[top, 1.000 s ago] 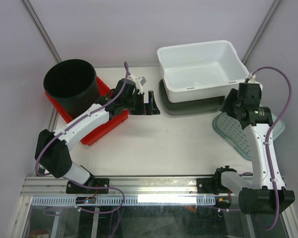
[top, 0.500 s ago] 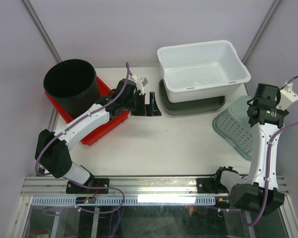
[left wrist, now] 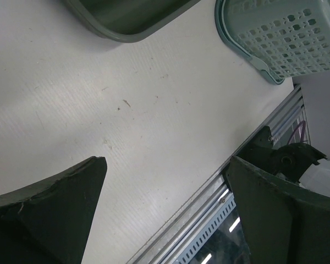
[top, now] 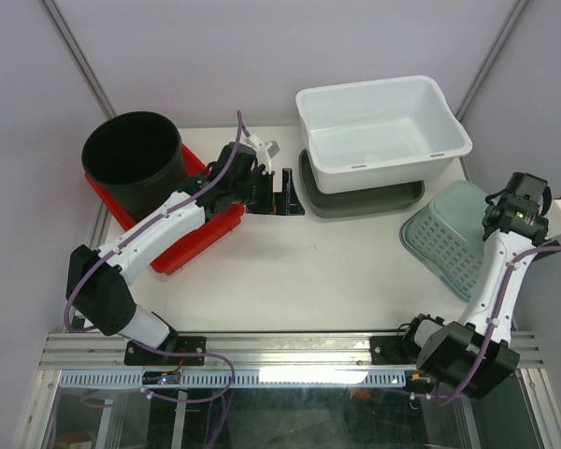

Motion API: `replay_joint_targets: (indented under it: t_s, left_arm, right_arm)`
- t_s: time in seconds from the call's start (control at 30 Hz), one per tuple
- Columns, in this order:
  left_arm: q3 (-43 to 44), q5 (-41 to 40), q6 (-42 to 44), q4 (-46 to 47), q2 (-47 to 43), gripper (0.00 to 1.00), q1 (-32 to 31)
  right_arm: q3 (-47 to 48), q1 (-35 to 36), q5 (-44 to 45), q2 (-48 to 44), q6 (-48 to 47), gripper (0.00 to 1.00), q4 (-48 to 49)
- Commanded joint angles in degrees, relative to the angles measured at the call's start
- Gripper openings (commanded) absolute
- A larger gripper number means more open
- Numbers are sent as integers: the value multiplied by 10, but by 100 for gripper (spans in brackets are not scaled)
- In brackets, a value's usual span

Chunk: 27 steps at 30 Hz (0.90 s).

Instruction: Turn the large container upside down

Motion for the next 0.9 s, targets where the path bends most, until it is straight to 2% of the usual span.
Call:
replay_joint_targets:
  t_s: [0.0,0.13,0.3,0.5,0.7,0.87]
  left_arm:
    - [34,22,3,9,1,99,-10]
    - [38,25,2,8,10,99,-12]
    - [43,32,3,8,18,99,-19]
    - [50,32,5,8,23,99,-29]
    - [39,49,12,5,25,99,-31]
    - [26,68,19,-3,31,99,-33]
  right_arm:
    - [-3,-28,14,-1,54,72,-6]
    - [1,-40,48,33,96,75,-53]
    - [-8,-52,36,56,112,79,-76]
    - [-28,-54,61,23,151,79,-113]
    - [-30,-55,149,5,276,78,-233]
    - [-40,-55,117,-23,293,77,-253]
